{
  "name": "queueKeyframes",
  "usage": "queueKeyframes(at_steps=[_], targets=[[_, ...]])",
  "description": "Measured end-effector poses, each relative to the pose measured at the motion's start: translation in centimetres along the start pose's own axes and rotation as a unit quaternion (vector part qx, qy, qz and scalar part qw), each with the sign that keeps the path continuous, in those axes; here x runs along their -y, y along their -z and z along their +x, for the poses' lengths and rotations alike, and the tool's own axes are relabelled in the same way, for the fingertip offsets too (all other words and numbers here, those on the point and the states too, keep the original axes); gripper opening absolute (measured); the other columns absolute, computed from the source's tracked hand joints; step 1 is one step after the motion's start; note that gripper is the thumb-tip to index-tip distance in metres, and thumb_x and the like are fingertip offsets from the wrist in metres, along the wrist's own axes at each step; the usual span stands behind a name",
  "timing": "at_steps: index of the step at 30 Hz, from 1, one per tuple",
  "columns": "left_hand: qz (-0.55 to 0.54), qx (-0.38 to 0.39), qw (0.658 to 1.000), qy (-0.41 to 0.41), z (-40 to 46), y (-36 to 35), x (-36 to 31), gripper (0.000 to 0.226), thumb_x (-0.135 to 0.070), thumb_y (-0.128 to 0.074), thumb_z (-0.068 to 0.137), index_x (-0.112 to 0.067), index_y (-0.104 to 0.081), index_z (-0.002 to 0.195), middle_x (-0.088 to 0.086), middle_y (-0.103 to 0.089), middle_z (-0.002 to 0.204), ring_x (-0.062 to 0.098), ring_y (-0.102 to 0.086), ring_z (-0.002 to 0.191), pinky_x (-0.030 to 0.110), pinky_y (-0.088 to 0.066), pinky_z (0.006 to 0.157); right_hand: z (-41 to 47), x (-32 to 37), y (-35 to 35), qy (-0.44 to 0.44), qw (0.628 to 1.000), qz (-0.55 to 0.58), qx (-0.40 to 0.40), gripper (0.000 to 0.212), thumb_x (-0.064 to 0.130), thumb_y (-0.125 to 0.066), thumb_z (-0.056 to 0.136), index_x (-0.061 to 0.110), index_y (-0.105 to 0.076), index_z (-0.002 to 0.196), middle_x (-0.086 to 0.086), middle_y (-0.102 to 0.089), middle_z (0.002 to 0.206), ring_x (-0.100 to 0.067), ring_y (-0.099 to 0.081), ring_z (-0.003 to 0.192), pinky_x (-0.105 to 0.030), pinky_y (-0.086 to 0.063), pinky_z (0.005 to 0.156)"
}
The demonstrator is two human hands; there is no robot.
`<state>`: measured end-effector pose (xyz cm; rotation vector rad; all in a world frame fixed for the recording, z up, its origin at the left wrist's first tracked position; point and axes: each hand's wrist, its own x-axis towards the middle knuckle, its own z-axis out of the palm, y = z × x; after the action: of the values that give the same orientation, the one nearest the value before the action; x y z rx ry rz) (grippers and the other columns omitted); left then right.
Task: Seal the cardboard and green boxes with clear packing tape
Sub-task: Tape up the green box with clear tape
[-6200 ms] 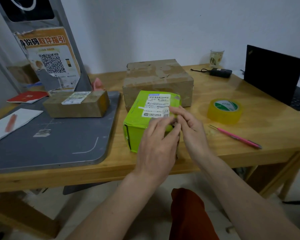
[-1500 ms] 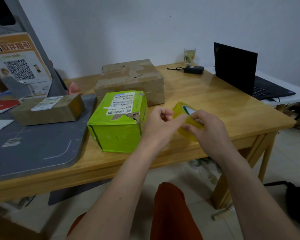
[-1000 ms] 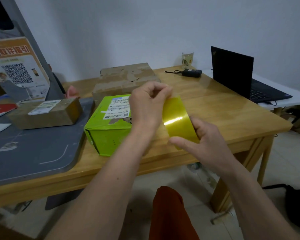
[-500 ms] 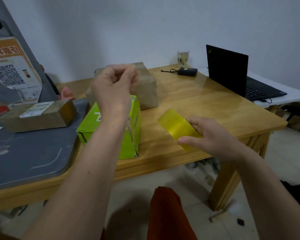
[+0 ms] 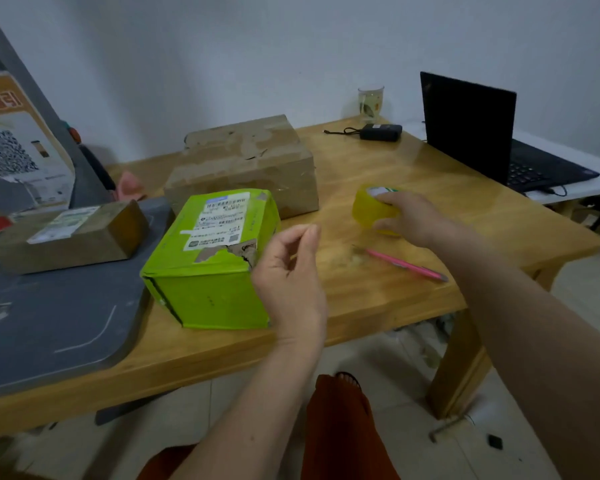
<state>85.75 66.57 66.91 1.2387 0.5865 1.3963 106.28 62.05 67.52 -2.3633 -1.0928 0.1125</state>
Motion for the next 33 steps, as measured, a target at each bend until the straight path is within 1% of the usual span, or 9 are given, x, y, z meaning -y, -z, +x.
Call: queueKeyframes(at_steps=[3,9,11,14,17,21,26,29,33], targets=[[0.042,0.005,0.999,0.014,0.1,-0.3,1.7,0.019,-0.001,-0.062,0.092,-0.02,-0.066,0.094,-0.005,-0.068,0.091,0.003,-0.063,0.086,0.015,-0.047,0.079,1.3,-0.4,-1.6,0.001,0.999,-0.048,0.011,0.06,0.025,-0.065,0.091,0.016,-0.041,0.146,-0.012,-0.04,0.15,-0.031,-0.034,0.138,-0.04,-0.032,0.11],[0.096,-0.024,0.994,0.051,-0.5,-0.3,4.1,0.017,-0.001,-0.057,0.094,-0.012,-0.057,0.107,-0.006,-0.06,0.1,0.002,-0.056,0.093,0.003,-0.039,0.077,2.2,0.5,-3.8,0.02,0.995,-0.099,-0.017,0.05,0.02,-0.063,0.092,0.013,-0.049,0.14,-0.014,-0.048,0.139,-0.031,-0.035,0.131,-0.036,-0.024,0.109],[0.096,-0.025,0.993,0.059,-0.5,0.0,4.7,0.017,0.0,-0.056,0.094,-0.012,-0.056,0.107,-0.004,-0.059,0.102,0.005,-0.056,0.095,0.003,-0.039,0.077,1.0,0.7,-3.8,0.036,0.994,-0.066,-0.078,0.042,0.012,-0.067,0.089,0.007,-0.056,0.129,-0.016,-0.049,0.133,-0.031,-0.038,0.127,-0.037,-0.031,0.103],[0.086,-0.023,0.994,0.068,-0.5,0.3,5.1,0.017,0.002,-0.056,0.094,-0.01,-0.057,0.107,-0.002,-0.06,0.103,0.006,-0.056,0.097,0.005,-0.041,0.079,-3.1,1.0,-3.6,0.052,0.976,-0.106,-0.183,0.025,0.016,-0.072,0.084,0.003,-0.063,0.103,-0.016,-0.058,0.109,-0.034,-0.05,0.109,-0.038,-0.041,0.078],[0.072,-0.032,0.993,0.083,-0.4,0.3,5.3,0.018,0.002,-0.057,0.093,-0.013,-0.057,0.103,-0.007,-0.06,0.098,0.002,-0.056,0.092,0.005,-0.041,0.078,-6.0,0.8,-3.6,-0.009,0.981,-0.176,-0.084,0.032,0.036,-0.064,0.09,0.006,-0.064,0.102,-0.013,-0.058,0.104,-0.031,-0.051,0.104,-0.038,-0.043,0.079],[0.045,-0.045,0.993,0.1,-0.3,0.0,5.0,0.021,0.004,-0.059,0.092,-0.016,-0.057,0.098,-0.009,-0.06,0.096,-0.001,-0.057,0.09,0.007,-0.044,0.08,-6.8,0.0,-2.6,-0.014,0.991,-0.134,-0.01,0.018,0.018,-0.053,0.097,0.007,-0.065,0.103,-0.007,-0.05,0.096,-0.028,-0.051,0.094,-0.037,-0.043,0.073],[0.014,-0.052,0.992,0.112,-0.1,-0.4,4.5,0.024,0.006,-0.059,0.09,-0.015,-0.06,0.099,-0.004,-0.063,0.101,0.005,-0.059,0.097,0.023,-0.045,0.099,-8.2,0.5,-0.9,0.005,0.987,-0.149,-0.057,0.01,0.013,-0.04,0.101,0.008,-0.048,0.101,-0.008,-0.053,0.074,-0.027,-0.051,0.063,-0.039,-0.042,0.056],[0.003,-0.066,0.991,0.117,-0.5,-0.5,4.5,0.027,0.008,-0.059,0.089,-0.016,-0.062,0.102,-0.004,-0.064,0.104,-0.008,-0.059,0.093,0.027,-0.044,0.104,-8.5,1.0,-1.3,0.024,0.989,-0.113,-0.093,0.017,0.013,-0.04,0.1,0.011,-0.05,0.113,-0.002,-0.047,0.064,-0.023,-0.045,0.053,-0.033,-0.033,0.046],[-0.006,-0.055,0.991,0.118,-0.9,-0.5,4.2,0.034,0.01,-0.059,0.088,-0.019,-0.062,0.106,-0.007,-0.065,0.109,-0.014,-0.058,0.097,0.019,-0.041,0.104,-7.8,2.0,-3.0,0.017,0.992,-0.068,-0.105,0.025,0.011,-0.041,0.099,0.011,-0.054,0.12,-0.005,-0.057,0.083,-0.027,-0.054,0.07,-0.035,-0.041,0.057]])
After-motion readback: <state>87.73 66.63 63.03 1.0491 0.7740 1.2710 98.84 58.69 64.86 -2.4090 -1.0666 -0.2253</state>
